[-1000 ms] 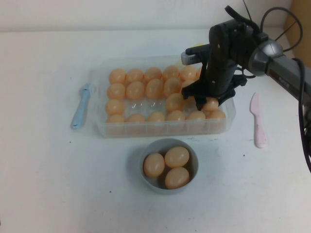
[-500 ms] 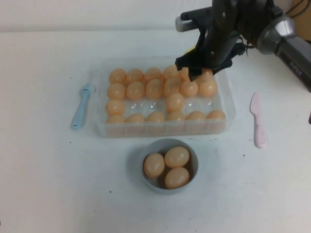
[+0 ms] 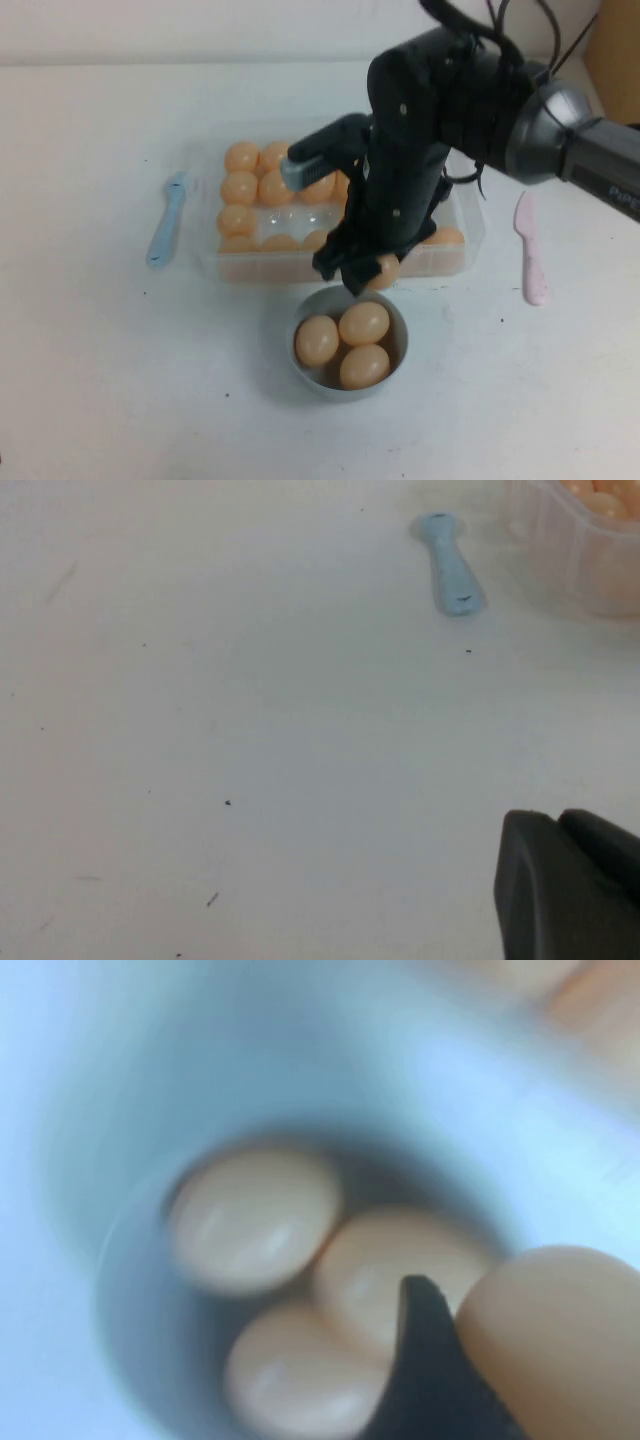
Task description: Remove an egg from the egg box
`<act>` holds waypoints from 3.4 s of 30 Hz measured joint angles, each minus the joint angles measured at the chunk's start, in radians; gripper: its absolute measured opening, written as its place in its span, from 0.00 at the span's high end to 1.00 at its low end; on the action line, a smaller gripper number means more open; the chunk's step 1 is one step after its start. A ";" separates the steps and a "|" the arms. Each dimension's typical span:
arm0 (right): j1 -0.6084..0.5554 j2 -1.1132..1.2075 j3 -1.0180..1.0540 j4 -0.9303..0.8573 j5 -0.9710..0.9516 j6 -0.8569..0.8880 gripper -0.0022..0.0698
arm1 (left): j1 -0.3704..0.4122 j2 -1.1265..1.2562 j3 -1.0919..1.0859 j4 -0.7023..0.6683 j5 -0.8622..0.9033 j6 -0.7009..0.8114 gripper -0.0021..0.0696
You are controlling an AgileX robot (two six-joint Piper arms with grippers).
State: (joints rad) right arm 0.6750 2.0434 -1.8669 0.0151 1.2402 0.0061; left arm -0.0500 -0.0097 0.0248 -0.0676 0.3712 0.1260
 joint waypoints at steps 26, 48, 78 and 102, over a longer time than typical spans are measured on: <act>0.109 -0.035 0.149 0.035 -0.138 -0.039 0.32 | 0.000 0.000 0.000 0.000 0.000 0.000 0.98; 0.109 -0.500 0.584 -0.040 -0.620 0.107 0.99 | 0.000 0.000 0.000 0.000 0.001 0.000 0.98; 0.109 -1.505 1.108 -0.250 -0.394 0.120 0.99 | 0.000 0.000 0.000 0.000 0.001 0.000 0.98; 0.084 -1.729 1.417 -0.364 -0.667 0.234 0.99 | 0.000 0.000 0.000 0.000 0.001 0.000 0.98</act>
State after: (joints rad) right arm 0.7586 0.3146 -0.4501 -0.3492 0.5734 0.2405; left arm -0.0500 -0.0097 0.0248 -0.0676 0.3722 0.1260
